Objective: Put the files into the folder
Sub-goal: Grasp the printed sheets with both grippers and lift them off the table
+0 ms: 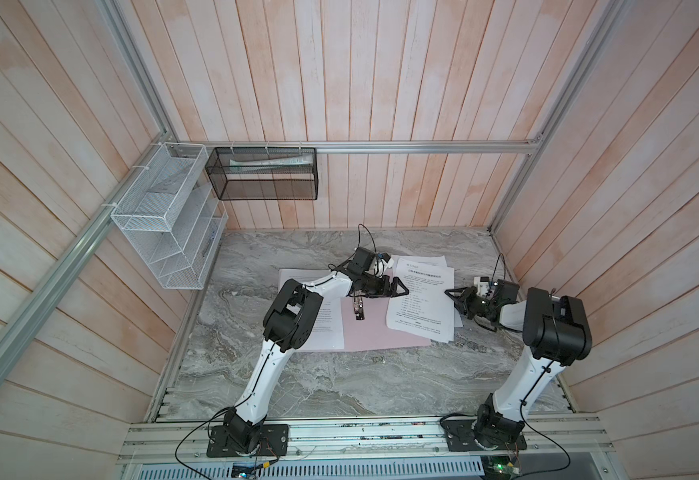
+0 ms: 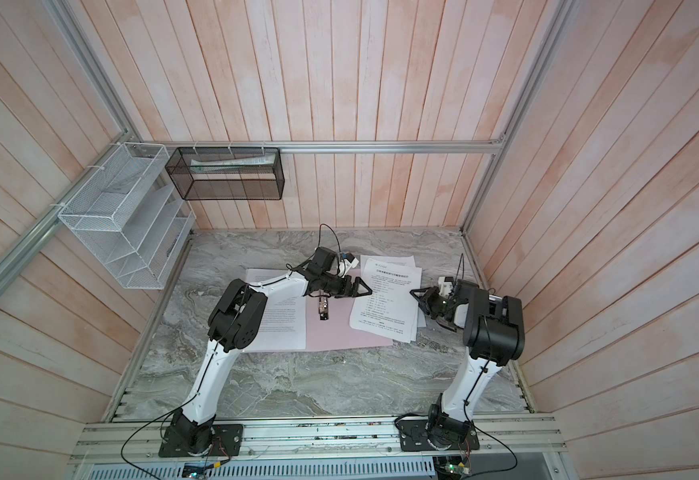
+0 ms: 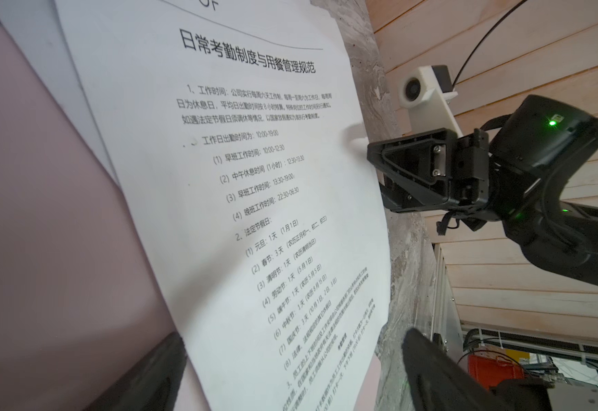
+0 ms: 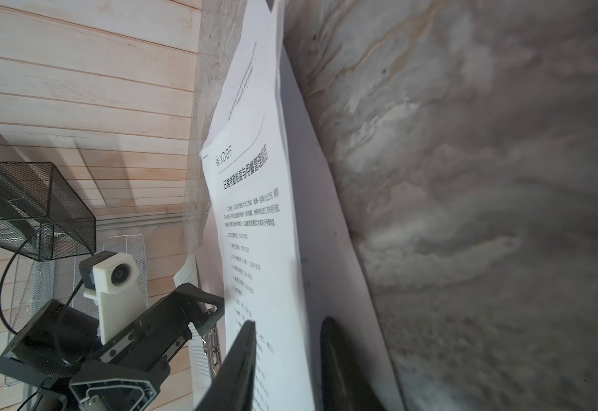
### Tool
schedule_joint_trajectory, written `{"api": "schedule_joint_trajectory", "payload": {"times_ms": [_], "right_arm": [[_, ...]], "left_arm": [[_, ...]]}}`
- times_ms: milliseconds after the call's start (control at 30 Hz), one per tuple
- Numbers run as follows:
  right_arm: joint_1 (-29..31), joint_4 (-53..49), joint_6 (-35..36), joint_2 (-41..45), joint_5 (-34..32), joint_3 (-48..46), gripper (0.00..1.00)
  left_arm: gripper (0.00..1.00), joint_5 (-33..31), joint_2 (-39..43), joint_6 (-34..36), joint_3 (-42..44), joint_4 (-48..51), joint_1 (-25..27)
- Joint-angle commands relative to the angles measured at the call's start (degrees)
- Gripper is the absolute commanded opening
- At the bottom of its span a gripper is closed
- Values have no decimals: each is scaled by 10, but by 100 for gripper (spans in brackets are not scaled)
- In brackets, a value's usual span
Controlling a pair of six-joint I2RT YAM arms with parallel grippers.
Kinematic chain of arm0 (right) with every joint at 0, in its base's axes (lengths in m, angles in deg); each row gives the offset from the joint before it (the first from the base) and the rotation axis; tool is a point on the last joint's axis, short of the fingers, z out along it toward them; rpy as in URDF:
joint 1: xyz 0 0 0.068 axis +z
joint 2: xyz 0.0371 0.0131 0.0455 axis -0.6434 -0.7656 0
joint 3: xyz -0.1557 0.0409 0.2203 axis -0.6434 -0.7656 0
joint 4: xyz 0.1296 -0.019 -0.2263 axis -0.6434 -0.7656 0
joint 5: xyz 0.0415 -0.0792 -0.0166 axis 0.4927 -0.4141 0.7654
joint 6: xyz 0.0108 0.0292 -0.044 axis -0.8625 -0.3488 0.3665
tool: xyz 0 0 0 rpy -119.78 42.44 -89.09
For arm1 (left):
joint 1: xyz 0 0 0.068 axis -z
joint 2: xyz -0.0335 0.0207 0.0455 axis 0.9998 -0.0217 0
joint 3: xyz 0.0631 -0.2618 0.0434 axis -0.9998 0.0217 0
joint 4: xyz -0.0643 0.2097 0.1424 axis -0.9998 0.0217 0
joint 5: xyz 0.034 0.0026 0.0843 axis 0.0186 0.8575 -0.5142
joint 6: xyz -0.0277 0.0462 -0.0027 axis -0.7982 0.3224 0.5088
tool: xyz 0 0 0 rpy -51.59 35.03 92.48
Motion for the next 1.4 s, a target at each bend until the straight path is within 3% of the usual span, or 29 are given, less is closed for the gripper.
{"api": "schedule_joint_trajectory", "payload": {"times_ms": [0, 200, 300, 333, 633, 867, 1167, 1367], "right_arm": [[11, -9, 9, -11, 9, 6, 28], [26, -9, 8, -20, 21, 11, 24], [31, -11, 9, -15, 23, 13, 10], [31, -14, 9, -12, 23, 15, 0], [37, -2, -16, 52, 50, 24, 0], [46, 152, -132, 75, 123, 12, 0], [102, 324, -281, 82, 142, 14, 0], [143, 374, -329, 68, 143, 19, 0]], "left_arm": [[97, -30, -14, -5, 30, 43, -3], [97, -24, -7, -11, 40, 32, -1], [97, -26, -1, -12, 44, 28, 0], [97, -28, 3, -11, 44, 31, 0], [98, -44, 68, 13, 41, 53, -22], [98, -54, 150, 26, 34, 75, -45], [99, -97, 340, -6, 235, 1, -63], [99, -127, 435, -18, 348, -20, -78]]}}
